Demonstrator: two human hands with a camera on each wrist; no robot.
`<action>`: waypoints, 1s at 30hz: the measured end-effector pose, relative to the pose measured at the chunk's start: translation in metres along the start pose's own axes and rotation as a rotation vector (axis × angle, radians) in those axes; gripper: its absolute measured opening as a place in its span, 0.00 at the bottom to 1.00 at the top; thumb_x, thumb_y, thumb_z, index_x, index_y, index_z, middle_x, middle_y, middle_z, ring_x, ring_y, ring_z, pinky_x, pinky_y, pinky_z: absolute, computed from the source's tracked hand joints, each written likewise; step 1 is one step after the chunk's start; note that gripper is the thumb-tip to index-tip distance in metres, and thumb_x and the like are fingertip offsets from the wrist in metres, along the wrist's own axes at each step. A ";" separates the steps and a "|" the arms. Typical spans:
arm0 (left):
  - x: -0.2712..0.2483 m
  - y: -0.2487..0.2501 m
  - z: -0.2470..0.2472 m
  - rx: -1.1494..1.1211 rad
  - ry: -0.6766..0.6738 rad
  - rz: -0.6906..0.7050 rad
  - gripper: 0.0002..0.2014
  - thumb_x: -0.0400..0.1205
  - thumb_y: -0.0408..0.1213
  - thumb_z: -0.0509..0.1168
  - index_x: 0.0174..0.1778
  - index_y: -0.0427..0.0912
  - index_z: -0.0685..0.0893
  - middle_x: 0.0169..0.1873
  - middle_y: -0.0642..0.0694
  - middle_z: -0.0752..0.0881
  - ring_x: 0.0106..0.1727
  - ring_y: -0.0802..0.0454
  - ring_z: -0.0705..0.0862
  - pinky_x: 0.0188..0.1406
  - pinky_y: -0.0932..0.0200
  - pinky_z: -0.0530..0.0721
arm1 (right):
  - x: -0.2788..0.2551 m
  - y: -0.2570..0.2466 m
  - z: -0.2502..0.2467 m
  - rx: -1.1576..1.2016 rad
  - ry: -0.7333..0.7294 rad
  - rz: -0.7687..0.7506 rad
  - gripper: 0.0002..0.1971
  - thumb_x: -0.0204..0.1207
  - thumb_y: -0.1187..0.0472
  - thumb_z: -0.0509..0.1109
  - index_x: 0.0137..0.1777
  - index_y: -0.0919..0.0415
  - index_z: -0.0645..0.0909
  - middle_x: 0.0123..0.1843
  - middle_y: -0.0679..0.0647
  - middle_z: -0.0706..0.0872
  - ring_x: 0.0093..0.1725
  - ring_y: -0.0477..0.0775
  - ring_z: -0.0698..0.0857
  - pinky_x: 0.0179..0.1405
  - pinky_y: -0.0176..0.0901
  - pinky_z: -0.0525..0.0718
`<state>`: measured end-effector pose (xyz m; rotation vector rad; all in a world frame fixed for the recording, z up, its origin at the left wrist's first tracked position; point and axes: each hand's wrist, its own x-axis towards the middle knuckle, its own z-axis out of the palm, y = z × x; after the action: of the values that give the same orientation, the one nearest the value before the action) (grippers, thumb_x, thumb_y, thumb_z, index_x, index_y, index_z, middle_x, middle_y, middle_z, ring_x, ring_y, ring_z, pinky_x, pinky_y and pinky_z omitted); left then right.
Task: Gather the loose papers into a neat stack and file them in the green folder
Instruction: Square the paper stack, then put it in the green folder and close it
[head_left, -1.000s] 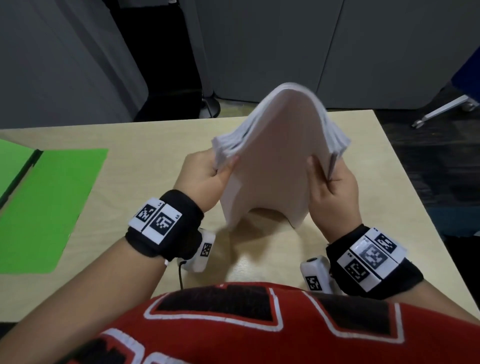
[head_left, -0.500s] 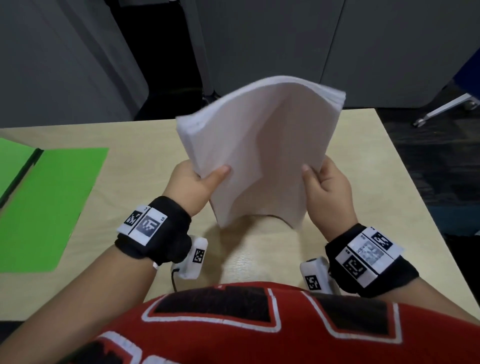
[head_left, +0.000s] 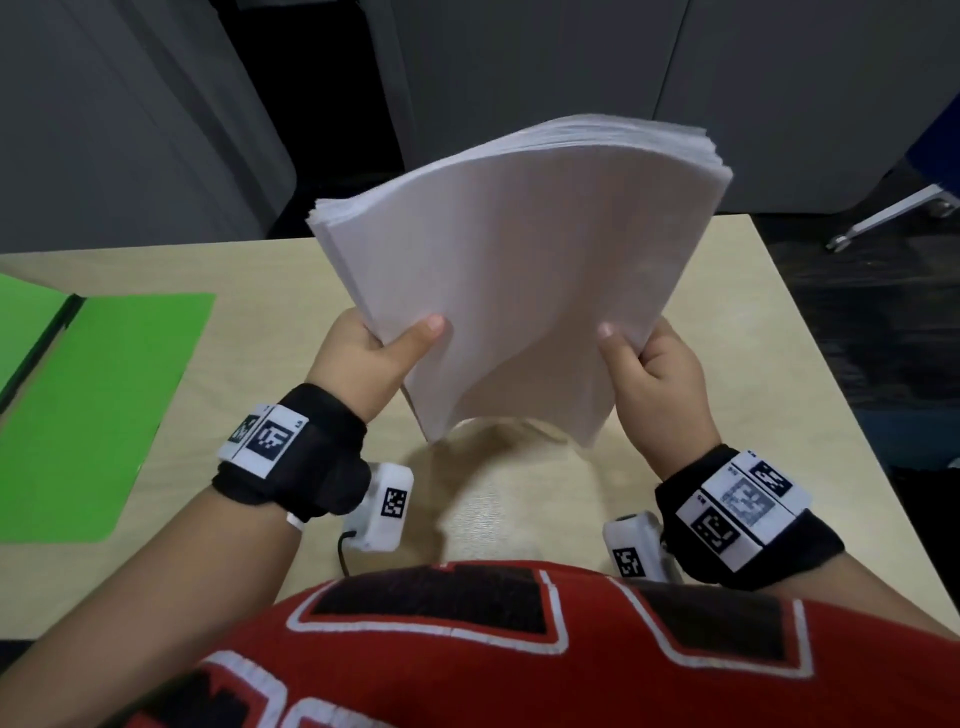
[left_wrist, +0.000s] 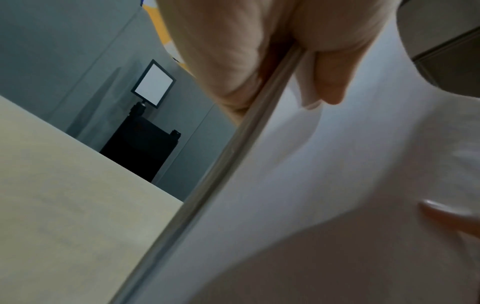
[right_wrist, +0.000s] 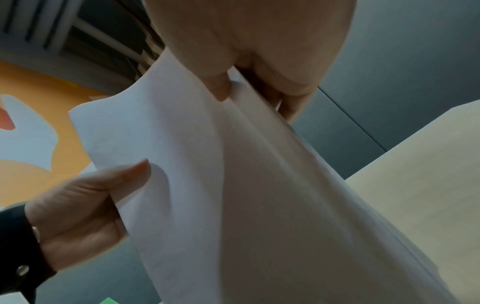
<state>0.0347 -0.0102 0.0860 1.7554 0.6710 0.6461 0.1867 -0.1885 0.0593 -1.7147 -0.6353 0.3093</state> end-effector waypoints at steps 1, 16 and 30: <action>0.000 0.000 -0.002 -0.041 -0.001 0.012 0.07 0.74 0.38 0.73 0.39 0.58 0.88 0.35 0.63 0.91 0.42 0.68 0.88 0.44 0.72 0.83 | -0.001 -0.001 0.000 0.031 0.023 -0.015 0.09 0.79 0.59 0.68 0.49 0.41 0.79 0.43 0.36 0.87 0.45 0.31 0.85 0.47 0.34 0.81; 0.001 0.005 0.001 -0.011 0.001 0.055 0.10 0.70 0.38 0.75 0.39 0.60 0.86 0.35 0.65 0.90 0.42 0.71 0.87 0.42 0.71 0.83 | -0.003 -0.006 0.000 0.135 0.061 -0.074 0.16 0.76 0.61 0.72 0.56 0.39 0.76 0.50 0.36 0.87 0.52 0.40 0.87 0.54 0.44 0.86; 0.000 -0.002 0.006 0.052 0.026 -0.008 0.06 0.69 0.43 0.73 0.40 0.56 0.85 0.37 0.60 0.90 0.38 0.74 0.85 0.38 0.75 0.82 | 0.000 -0.002 0.001 0.124 0.039 -0.010 0.10 0.77 0.61 0.73 0.56 0.49 0.80 0.45 0.37 0.88 0.47 0.34 0.87 0.46 0.32 0.85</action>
<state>0.0391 -0.0134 0.0828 1.7937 0.7176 0.6526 0.1859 -0.1877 0.0610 -1.5950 -0.5838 0.3015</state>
